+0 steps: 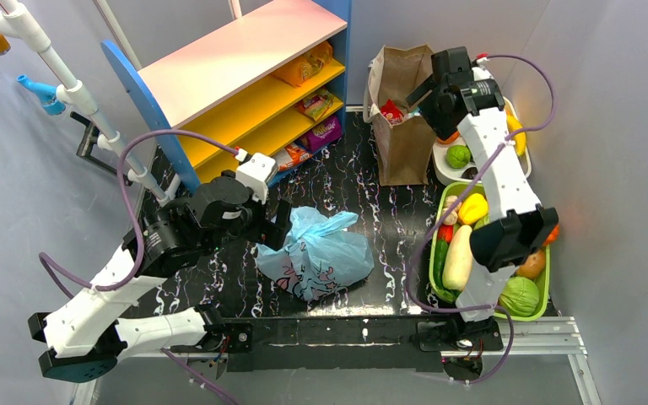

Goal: Place the food into the grocery bag and tie it

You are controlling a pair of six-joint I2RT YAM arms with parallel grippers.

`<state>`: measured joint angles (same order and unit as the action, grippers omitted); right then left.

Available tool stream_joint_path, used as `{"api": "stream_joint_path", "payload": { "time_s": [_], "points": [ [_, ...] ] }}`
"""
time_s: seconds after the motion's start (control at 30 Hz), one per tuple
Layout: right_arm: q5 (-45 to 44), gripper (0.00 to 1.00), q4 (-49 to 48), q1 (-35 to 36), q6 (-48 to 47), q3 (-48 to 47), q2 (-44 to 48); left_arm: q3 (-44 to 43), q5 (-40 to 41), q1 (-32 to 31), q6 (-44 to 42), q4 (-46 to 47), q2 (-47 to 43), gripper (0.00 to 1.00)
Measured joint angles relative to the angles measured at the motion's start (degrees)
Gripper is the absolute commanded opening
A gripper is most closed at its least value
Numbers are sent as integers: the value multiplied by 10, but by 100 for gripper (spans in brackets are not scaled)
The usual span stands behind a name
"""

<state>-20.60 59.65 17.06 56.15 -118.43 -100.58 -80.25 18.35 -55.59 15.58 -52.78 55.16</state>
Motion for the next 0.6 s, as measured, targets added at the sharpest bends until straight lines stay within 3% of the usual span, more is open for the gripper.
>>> {"api": "stream_joint_path", "payload": {
  "time_s": [0.23, 0.27, 0.33, 0.37, 0.47, 0.5, 0.6],
  "points": [
    [24, 90, 20, -56, 71, -84, -107, 0, 28, 0, -17, -1, 9, 98],
    [31, 86, 22, -60, 78, -83, -117, 0, 30, 0, -20, -1, 13, 98],
    [44, 72, 22, -62, 83, -80, -129, 0, 33, 0, -26, 0, 27, 98],
    [53, 60, 19, -62, 84, -71, -132, 0, 34, 0, -30, 1, 34, 98],
    [74, 10, 11, -61, 81, -23, -128, 0, 34, 0, -40, 3, 56, 98],
    [81, 3, 1, -61, 83, 7, -120, 0, 34, 1, -43, 5, 62, 98],
    [95, 1, -24, -60, 80, 95, -84, 0, 30, 4, -55, 12, 77, 98]
  ]
}}
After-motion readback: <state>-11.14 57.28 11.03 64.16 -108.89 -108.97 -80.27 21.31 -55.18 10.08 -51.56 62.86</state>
